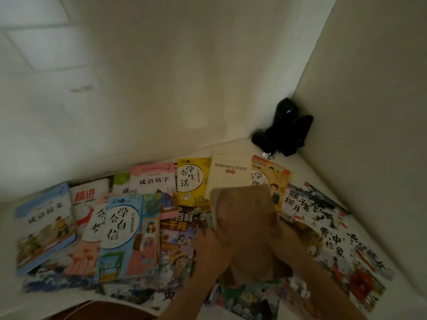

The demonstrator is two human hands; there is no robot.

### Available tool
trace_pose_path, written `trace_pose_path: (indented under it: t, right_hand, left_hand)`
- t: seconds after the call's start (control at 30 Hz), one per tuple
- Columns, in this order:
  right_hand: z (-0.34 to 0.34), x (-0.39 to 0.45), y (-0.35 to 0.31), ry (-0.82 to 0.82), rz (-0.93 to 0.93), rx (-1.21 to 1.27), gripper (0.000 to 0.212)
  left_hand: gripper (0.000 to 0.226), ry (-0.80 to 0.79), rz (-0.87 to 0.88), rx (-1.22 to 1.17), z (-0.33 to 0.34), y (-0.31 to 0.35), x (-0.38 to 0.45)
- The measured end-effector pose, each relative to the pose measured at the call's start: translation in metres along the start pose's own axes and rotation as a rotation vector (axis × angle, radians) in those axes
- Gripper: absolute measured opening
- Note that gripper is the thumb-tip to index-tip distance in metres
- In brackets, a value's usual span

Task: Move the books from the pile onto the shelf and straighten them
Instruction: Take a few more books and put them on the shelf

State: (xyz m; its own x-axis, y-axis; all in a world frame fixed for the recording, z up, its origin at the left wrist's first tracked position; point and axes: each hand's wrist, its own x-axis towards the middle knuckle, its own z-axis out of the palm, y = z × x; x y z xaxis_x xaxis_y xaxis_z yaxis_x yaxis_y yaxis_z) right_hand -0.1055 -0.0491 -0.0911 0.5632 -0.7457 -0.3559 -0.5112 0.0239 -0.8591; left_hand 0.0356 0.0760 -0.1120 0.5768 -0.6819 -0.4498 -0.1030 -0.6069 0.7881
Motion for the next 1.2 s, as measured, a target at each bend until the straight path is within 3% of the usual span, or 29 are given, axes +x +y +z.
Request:
trace_pose_path:
  t: [0.07,0.13,0.2,0.3,0.47,0.53,0.67,0.7,0.8,0.83,0.87,0.93,0.97,1.0,1.1,1.2]
  right_hand:
    - [0.010,-0.006,0.011,-0.027,-0.011,-0.060,0.023]
    - [0.019,-0.011,0.023,-0.029,-0.007,-0.060,0.031]
    - [0.022,-0.011,0.028,-0.026,0.022,-0.013,0.042]
    - [0.021,-0.017,0.021,-0.001,0.062,0.116,0.038]
    - [0.024,-0.027,0.018,0.022,0.064,0.243,0.060]
    - [0.035,-0.023,0.005,0.008,0.044,0.271,0.068]
    - [0.083,-0.014,-0.046,-0.032,-0.056,0.287,0.063]
    - [0.099,-0.013,-0.060,-0.037,-0.095,0.243,0.063]
    - [0.154,-0.005,-0.094,-0.056,-0.130,0.206,0.086]
    - [0.171,-0.002,-0.102,-0.068,-0.072,0.212,0.087]
    - [0.189,0.003,-0.108,-0.082,-0.020,0.227,0.074]
    - [0.218,0.010,-0.113,-0.142,0.054,0.238,0.038]
    - [0.230,0.013,-0.111,-0.161,0.050,0.236,0.031]
    - [0.241,0.015,-0.110,-0.173,0.032,0.237,0.031]
    - [0.256,0.015,-0.103,-0.157,-0.024,0.237,0.033]
    - [0.260,0.016,-0.093,-0.146,-0.010,0.320,0.039]
  left_hand:
    - [0.108,-0.040,-0.129,0.026,0.012,-0.012,-0.006]
    - [0.106,-0.036,-0.213,-0.044,0.018,-0.019,-0.010]
    - [0.110,0.001,-0.188,-0.138,0.021,-0.023,-0.009]
    - [0.123,0.027,-0.172,-0.308,0.028,-0.040,0.000]
    - [0.071,0.068,0.069,-0.371,0.000,-0.014,-0.022]
    - [0.070,0.083,0.143,-0.351,-0.024,-0.009,-0.022]
    - [0.105,0.104,0.082,-0.433,-0.097,-0.010,-0.018]
    - [0.103,0.121,0.032,-0.413,-0.116,-0.016,-0.016]
    - [0.054,0.188,-0.070,-0.423,-0.168,-0.037,-0.015]
    - [0.043,0.209,-0.103,-0.424,-0.181,-0.049,-0.014]
    - [0.041,0.231,-0.127,-0.427,-0.193,-0.058,-0.013]
    - [0.069,0.309,-0.183,-0.308,-0.212,-0.081,-0.007]
    - [0.090,0.340,-0.214,-0.209,-0.219,-0.090,-0.003]
    - [0.102,0.343,-0.218,-0.154,-0.224,-0.098,0.002]
    - [0.092,0.248,-0.178,-0.194,-0.229,-0.113,0.014]
    - [0.114,0.212,-0.195,-0.173,-0.227,-0.123,0.029]
